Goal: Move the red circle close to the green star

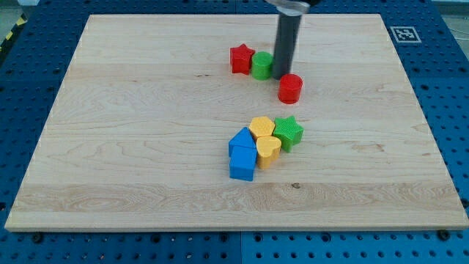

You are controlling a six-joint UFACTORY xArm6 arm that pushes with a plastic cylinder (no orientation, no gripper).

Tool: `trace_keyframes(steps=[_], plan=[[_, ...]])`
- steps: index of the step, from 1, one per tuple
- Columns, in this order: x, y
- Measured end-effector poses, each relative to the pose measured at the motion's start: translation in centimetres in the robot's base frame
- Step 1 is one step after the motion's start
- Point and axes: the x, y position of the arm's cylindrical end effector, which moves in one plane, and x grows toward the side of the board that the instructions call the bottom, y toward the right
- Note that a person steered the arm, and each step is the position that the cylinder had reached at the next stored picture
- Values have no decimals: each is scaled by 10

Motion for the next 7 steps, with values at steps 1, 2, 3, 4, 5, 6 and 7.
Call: trace_keyframes(steps=[1, 2, 3, 4, 5, 6, 7], plan=[[-4, -20], [3, -7], [20, 12], [30, 36], [36, 72], [49, 96], [66, 97]])
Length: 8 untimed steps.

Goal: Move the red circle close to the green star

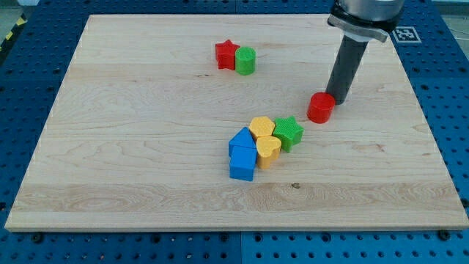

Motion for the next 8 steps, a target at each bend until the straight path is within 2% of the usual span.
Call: trace_keyframes(steps=[1, 3, 7, 8], plan=[[8, 0], [-31, 0], [-11, -23], [10, -16]])
